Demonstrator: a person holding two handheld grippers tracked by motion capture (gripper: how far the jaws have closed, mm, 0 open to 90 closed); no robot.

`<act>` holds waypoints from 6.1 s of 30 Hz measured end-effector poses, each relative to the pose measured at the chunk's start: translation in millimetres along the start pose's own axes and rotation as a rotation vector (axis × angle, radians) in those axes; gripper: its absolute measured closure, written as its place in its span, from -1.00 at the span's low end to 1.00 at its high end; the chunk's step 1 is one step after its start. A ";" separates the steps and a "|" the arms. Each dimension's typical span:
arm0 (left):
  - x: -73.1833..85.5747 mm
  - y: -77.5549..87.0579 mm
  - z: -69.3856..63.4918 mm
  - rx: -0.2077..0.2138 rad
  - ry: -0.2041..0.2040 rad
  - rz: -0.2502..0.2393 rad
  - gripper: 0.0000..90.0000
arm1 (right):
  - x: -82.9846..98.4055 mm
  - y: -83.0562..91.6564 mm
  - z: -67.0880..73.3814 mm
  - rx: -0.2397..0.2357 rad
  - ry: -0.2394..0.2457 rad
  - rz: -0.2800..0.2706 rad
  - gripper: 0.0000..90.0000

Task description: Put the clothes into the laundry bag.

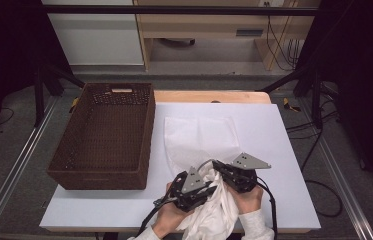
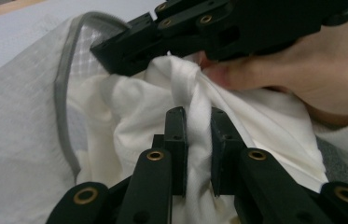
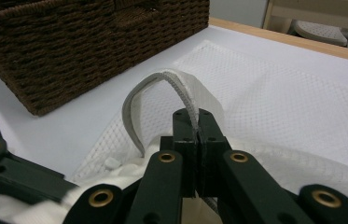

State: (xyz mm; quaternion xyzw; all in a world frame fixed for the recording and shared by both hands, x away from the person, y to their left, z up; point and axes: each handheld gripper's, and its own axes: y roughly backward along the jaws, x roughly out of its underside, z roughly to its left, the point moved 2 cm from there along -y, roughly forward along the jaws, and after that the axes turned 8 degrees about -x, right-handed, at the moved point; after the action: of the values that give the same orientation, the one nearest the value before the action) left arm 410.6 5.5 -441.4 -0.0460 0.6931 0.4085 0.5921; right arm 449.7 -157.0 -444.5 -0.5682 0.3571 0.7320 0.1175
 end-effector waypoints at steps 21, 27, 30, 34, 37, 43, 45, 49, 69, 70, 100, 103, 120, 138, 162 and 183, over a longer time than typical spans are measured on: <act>10.3 -13.3 35.2 -0.184 0.038 0.058 -0.15 | -1.1 16.7 -10.1 0.027 -0.009 0.024 0.97; 32.5 24.1 43.1 -0.148 0.094 0.087 -0.41 | -0.7 15.9 -9.3 0.025 -0.003 0.013 0.97; 50.6 19.1 45.9 -0.108 0.146 0.135 -0.39 | -0.5 16.1 -9.4 0.025 0.009 0.014 0.97; 59.2 9.3 47.1 0.015 0.198 0.142 0.09 | 0.7 15.1 -9.8 0.020 0.006 0.009 0.97; 54.0 9.8 41.6 0.013 0.171 0.124 0.66 | 2.0 13.2 -8.8 0.027 0.011 0.009 0.97; 27.9 27.1 25.2 0.016 0.121 -0.014 0.77 | 4.3 12.3 -11.2 0.001 -0.027 -0.014 0.97; 14.3 26.8 14.7 0.017 0.089 -0.045 0.77 | 4.7 10.6 -10.5 -0.004 -0.031 -0.009 0.97; -8.5 8.7 -4.7 -0.036 -0.005 -0.023 0.76 | 4.5 11.9 -11.0 0.010 -0.046 -0.022 0.97; -4.5 -29.1 35.2 -0.218 0.077 0.068 0.11 | 0.6 22.4 -12.5 -0.001 -0.006 -0.004 0.97; -7.1 -20.6 35.0 -0.217 0.081 0.053 -0.07 | 0.6 21.8 -12.3 0.002 -0.003 0.000 0.97; -8.1 4.8 -6.0 -0.099 0.029 -0.025 0.67 | 2.9 17.2 -8.9 -0.019 -0.033 -0.016 0.97; -13.7 -2.8 -6.4 -0.111 0.026 -0.016 0.67 | 1.6 19.7 -8.1 -0.016 -0.029 -0.027 0.97; -0.2 -29.5 23.6 -0.225 0.047 0.027 0.16 | 1.0 27.7 -6.5 0.010 -0.021 -0.019 0.97; 42.5 -12.0 41.9 -0.178 0.089 0.090 0.61 | 5.5 16.4 -5.8 -0.001 -0.010 0.006 0.97; -3.9 -56.1 23.2 -0.230 -0.009 0.116 0.71 | 1.0 26.0 -0.9 -0.010 0.002 -0.063 0.97; 21.4 -27.2 61.0 -0.125 0.104 0.084 -0.14 | 5.8 21.1 -6.8 -0.005 -0.013 -0.035 0.97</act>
State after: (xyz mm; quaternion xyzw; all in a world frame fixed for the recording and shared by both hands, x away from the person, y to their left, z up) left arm 467.0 34.4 -471.6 -0.0752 0.6973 0.4725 0.5337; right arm 440.8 -177.9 -442.3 -0.5700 0.3445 0.7343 0.1310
